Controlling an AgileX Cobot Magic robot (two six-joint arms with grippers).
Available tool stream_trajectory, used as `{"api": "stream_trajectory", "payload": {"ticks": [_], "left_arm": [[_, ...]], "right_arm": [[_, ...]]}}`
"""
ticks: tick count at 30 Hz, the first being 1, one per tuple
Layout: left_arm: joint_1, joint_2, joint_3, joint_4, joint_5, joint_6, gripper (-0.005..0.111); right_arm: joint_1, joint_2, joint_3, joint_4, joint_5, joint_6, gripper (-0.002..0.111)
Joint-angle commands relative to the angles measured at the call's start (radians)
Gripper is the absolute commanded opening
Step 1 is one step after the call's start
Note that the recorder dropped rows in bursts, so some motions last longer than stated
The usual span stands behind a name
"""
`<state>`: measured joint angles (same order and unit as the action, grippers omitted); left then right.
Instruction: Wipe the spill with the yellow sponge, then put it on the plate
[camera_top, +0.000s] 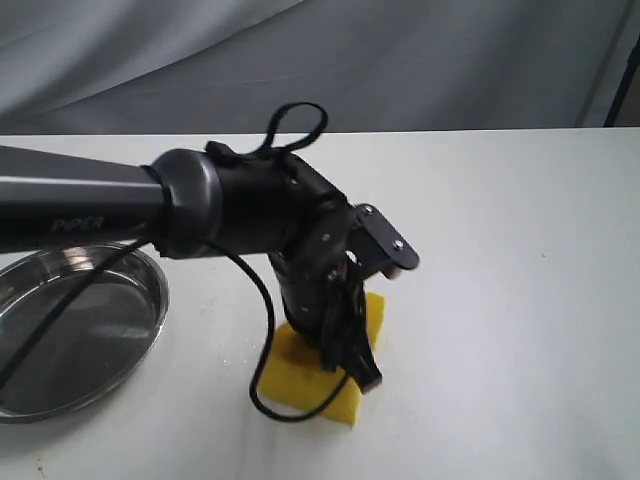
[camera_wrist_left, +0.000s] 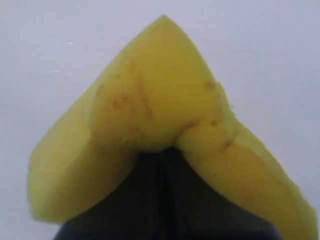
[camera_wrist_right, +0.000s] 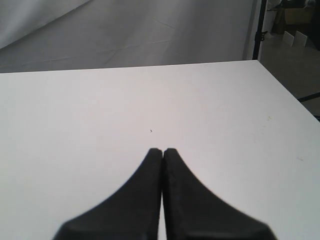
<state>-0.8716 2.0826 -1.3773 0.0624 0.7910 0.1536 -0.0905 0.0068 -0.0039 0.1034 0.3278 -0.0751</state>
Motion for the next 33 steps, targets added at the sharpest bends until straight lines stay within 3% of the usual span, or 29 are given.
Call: {"api": "stream_trajectory", "payload": {"ticks": [1, 5, 8, 11, 14, 18, 20, 29, 33], "left_arm": [[-0.118, 0.022, 0.011, -0.139, 0.062, 0.012, 0.000], [-0.225, 0.022, 0.011, -0.166, 0.071, 0.043, 0.000], [-0.228, 0.022, 0.011, -0.123, 0.056, -0.033, 0.000], [-0.143, 0.024, 0.011, 0.053, 0.041, -0.209, 0.000], [0.010, 0.029, 0.011, 0.123, 0.032, -0.316, 0.000], [0.220, 0.036, 0.011, 0.137, -0.033, -0.334, 0.000], [0.282, 0.036, 0.011, 0.137, -0.052, -0.334, 0.000], [0.444, 0.036, 0.011, 0.122, -0.113, -0.431, 0.000], [0.445, 0.036, 0.011, -0.013, -0.111, -0.353, 0.000]], "right_arm": [[0.002, -0.004, 0.004, -0.007, -0.001, 0.003, 0.000], [0.002, -0.004, 0.004, -0.007, -0.001, 0.003, 0.000], [0.002, -0.004, 0.004, -0.007, -0.001, 0.003, 0.000], [0.002, -0.004, 0.004, -0.007, -0.001, 0.003, 0.000], [0.002, -0.004, 0.004, -0.007, -0.001, 0.003, 0.000], [0.002, -0.004, 0.004, -0.007, -0.001, 0.003, 0.000], [0.002, -0.004, 0.004, -0.007, -0.001, 0.003, 0.000], [0.002, -0.004, 0.004, -0.007, -0.001, 0.003, 0.000], [0.002, -0.004, 0.004, -0.007, -0.001, 0.003, 0.000]]}}
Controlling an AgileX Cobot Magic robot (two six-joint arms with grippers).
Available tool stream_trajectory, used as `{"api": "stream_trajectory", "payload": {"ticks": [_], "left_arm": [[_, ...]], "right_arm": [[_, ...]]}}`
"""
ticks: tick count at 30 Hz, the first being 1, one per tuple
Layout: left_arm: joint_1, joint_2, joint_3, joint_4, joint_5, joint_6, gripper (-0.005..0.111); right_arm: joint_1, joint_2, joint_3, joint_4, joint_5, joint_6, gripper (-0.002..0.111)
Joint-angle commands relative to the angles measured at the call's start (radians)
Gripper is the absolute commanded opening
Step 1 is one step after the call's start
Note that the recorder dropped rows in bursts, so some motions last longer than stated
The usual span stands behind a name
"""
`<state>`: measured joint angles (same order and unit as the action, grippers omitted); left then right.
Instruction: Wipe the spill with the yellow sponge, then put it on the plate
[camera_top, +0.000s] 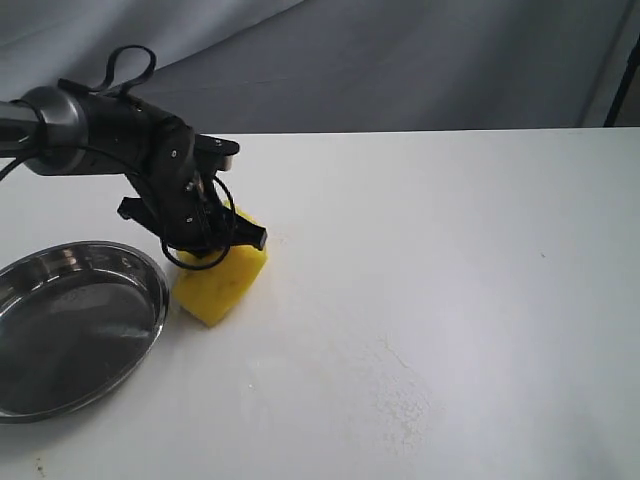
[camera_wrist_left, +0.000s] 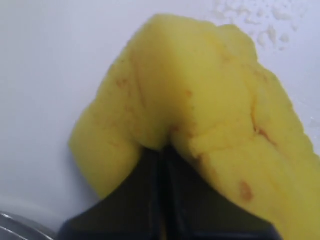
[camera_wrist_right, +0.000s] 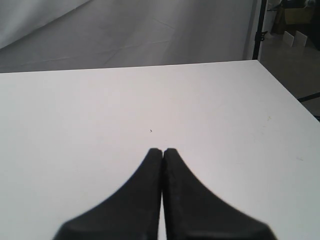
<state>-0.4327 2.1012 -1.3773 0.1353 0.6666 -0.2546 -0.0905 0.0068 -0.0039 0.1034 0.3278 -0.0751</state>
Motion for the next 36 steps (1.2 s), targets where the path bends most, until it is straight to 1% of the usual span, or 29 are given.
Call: {"api": "stream_trajectory", "payload": {"ticks": [1, 3, 6, 10, 11, 12, 14, 15, 21, 24, 26, 28, 30, 34, 36], "left_arm": [[-0.004, 0.018, 0.011, -0.127, 0.014, 0.111, 0.000], [-0.032, 0.018, 0.011, -0.193, 0.018, 0.184, 0.000], [-0.097, 0.018, 0.011, -0.244, 0.025, 0.221, 0.000], [-0.225, 0.018, 0.011, -0.251, 0.048, 0.280, 0.000], [-0.253, 0.018, 0.011, -0.251, 0.056, 0.283, 0.000], [-0.295, 0.018, 0.011, -0.251, 0.072, 0.283, 0.000], [-0.351, 0.018, 0.011, -0.253, 0.094, 0.283, 0.000], [-0.391, 0.018, 0.011, -0.253, 0.104, 0.287, 0.000], [-0.559, 0.018, 0.011, -0.255, 0.142, 0.314, 0.000], [-0.622, 0.018, 0.011, -0.255, 0.126, 0.314, 0.000], [-0.642, 0.018, 0.011, -0.251, 0.109, 0.314, 0.000], [-0.642, 0.018, 0.011, -0.251, 0.096, 0.312, 0.000], [-0.619, 0.018, 0.011, -0.244, 0.097, 0.309, 0.000], [-0.528, 0.018, 0.011, -0.210, 0.100, 0.255, 0.000], [-0.458, 0.018, 0.011, -0.187, 0.098, 0.221, 0.000]], "right_arm": [[0.002, -0.004, 0.004, -0.007, -0.001, 0.003, 0.000], [0.002, -0.004, 0.004, -0.007, -0.001, 0.003, 0.000], [0.002, -0.004, 0.004, -0.007, -0.001, 0.003, 0.000], [0.002, -0.004, 0.004, -0.007, -0.001, 0.003, 0.000], [0.002, -0.004, 0.004, -0.007, -0.001, 0.003, 0.000], [0.002, -0.004, 0.004, -0.007, -0.001, 0.003, 0.000], [0.002, -0.004, 0.004, -0.007, -0.001, 0.003, 0.000], [0.002, -0.004, 0.004, -0.007, -0.001, 0.003, 0.000], [0.002, -0.004, 0.004, -0.007, -0.001, 0.003, 0.000], [0.002, -0.004, 0.004, -0.007, -0.001, 0.003, 0.000], [0.002, -0.004, 0.004, -0.007, -0.001, 0.003, 0.000], [0.002, -0.004, 0.004, -0.007, -0.001, 0.003, 0.000], [0.002, -0.004, 0.004, -0.007, -0.001, 0.003, 0.000], [0.002, -0.004, 0.004, -0.007, -0.001, 0.003, 0.000], [0.002, -0.004, 0.004, -0.007, -0.001, 0.003, 0.000]]}}
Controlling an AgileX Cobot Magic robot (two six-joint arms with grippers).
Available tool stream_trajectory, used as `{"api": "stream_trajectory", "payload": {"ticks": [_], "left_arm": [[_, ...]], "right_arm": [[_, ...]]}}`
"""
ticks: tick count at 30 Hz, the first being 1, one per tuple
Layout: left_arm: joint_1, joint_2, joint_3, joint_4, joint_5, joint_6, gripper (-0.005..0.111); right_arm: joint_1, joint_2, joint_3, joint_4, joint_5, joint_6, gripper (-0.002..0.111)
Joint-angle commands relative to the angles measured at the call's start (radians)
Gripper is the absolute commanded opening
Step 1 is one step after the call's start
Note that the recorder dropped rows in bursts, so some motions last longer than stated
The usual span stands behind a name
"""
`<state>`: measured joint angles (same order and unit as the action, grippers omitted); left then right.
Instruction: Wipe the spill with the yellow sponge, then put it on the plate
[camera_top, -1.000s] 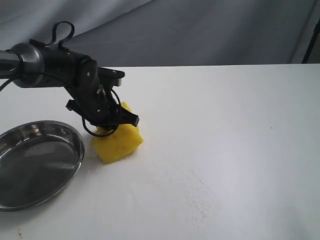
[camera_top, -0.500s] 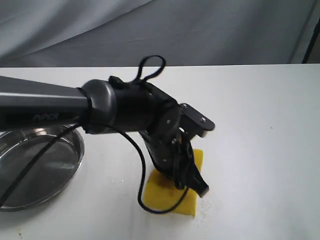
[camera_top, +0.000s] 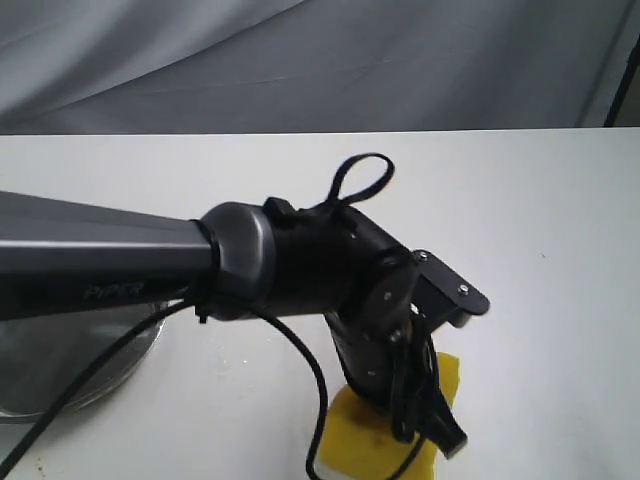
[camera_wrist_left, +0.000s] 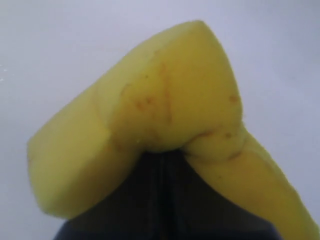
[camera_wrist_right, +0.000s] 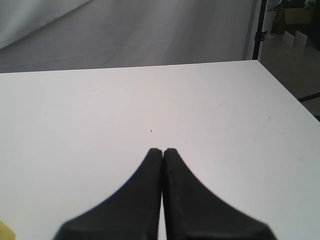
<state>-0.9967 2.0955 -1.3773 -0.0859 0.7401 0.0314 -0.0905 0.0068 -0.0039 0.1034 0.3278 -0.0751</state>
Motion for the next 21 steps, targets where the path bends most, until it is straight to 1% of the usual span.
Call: {"api": "stream_trajectory", "payload": {"ticks": [1, 6, 10, 13, 15, 21], "left_arm": [[0.138, 0.023, 0.011, 0.045, 0.025, -0.084, 0.000], [0.347, 0.023, 0.011, 0.107, 0.001, -0.287, 0.000], [0.481, 0.023, 0.011, 0.121, -0.053, -0.348, 0.000], [0.544, 0.023, 0.011, 0.102, -0.060, -0.371, 0.000], [0.567, 0.023, 0.011, 0.110, -0.062, -0.371, 0.000], [0.632, 0.023, 0.011, 0.211, -0.051, -0.504, 0.000]], "right_arm": [[0.002, -0.004, 0.004, -0.007, -0.001, 0.003, 0.000], [0.002, -0.004, 0.004, -0.007, -0.001, 0.003, 0.000], [0.002, -0.004, 0.004, -0.007, -0.001, 0.003, 0.000], [0.002, -0.004, 0.004, -0.007, -0.001, 0.003, 0.000], [0.002, -0.004, 0.004, -0.007, -0.001, 0.003, 0.000], [0.002, -0.004, 0.004, -0.007, -0.001, 0.003, 0.000]]}}
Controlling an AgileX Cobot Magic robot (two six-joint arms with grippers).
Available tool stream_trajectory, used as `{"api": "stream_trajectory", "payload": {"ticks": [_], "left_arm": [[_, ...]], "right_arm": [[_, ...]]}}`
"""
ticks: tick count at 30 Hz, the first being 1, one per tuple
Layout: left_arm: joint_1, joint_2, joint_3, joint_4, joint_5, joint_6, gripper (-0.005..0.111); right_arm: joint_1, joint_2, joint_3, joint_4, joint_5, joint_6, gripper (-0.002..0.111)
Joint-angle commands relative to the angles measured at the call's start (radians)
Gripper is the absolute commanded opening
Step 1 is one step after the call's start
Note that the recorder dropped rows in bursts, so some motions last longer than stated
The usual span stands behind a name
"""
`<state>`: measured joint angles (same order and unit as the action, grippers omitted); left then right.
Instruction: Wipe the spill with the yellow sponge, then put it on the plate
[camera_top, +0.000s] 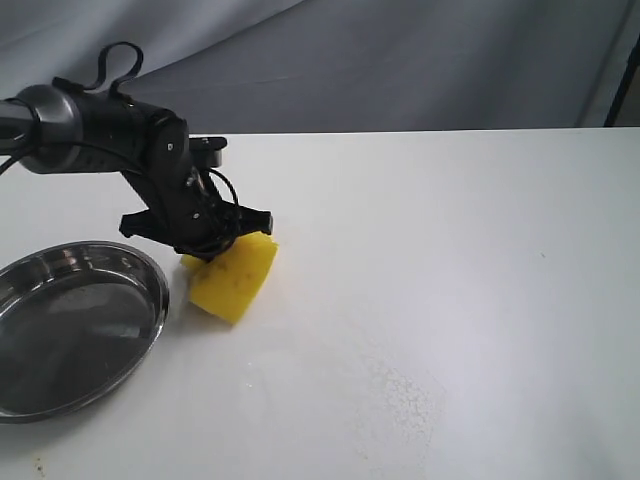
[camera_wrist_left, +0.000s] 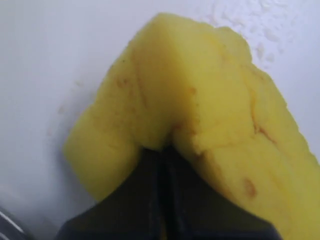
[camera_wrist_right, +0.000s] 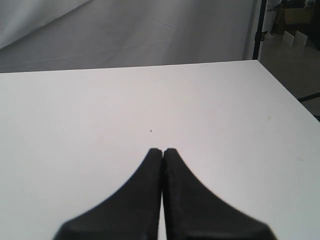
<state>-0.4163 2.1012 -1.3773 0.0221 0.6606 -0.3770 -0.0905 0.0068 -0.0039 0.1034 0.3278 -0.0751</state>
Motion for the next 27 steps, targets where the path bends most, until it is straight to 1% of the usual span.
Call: {"api": "stream_trajectory", "payload": {"ticks": [1, 3, 6, 9, 12, 15, 21, 25, 27], "left_arm": [[0.058, 0.018, 0.011, 0.103, 0.034, -0.095, 0.000], [0.070, 0.018, 0.011, 0.097, 0.044, -0.093, 0.000], [0.065, 0.018, 0.011, 0.091, 0.046, -0.085, 0.000], [0.035, 0.018, 0.011, 0.043, 0.042, -0.050, 0.000], [-0.009, 0.018, 0.011, -0.066, 0.042, 0.077, 0.000], [-0.076, 0.018, 0.011, -0.173, 0.037, 0.171, 0.000], [-0.235, 0.018, 0.011, -0.317, 0.019, 0.294, 0.000], [-0.335, 0.018, 0.011, -0.427, 0.056, 0.436, 0.000], [-0.379, 0.018, 0.011, -0.458, 0.077, 0.483, 0.000]], "right_arm": [[0.002, -0.004, 0.004, -0.007, -0.001, 0.003, 0.000], [0.002, -0.004, 0.004, -0.007, -0.001, 0.003, 0.000], [0.002, -0.004, 0.004, -0.007, -0.001, 0.003, 0.000], [0.002, -0.004, 0.004, -0.007, -0.001, 0.003, 0.000], [0.002, -0.004, 0.004, -0.007, -0.001, 0.003, 0.000], [0.002, -0.004, 0.004, -0.007, -0.001, 0.003, 0.000], [0.002, -0.004, 0.004, -0.007, -0.001, 0.003, 0.000], [0.002, -0.004, 0.004, -0.007, -0.001, 0.003, 0.000], [0.002, -0.004, 0.004, -0.007, -0.001, 0.003, 0.000]]}}
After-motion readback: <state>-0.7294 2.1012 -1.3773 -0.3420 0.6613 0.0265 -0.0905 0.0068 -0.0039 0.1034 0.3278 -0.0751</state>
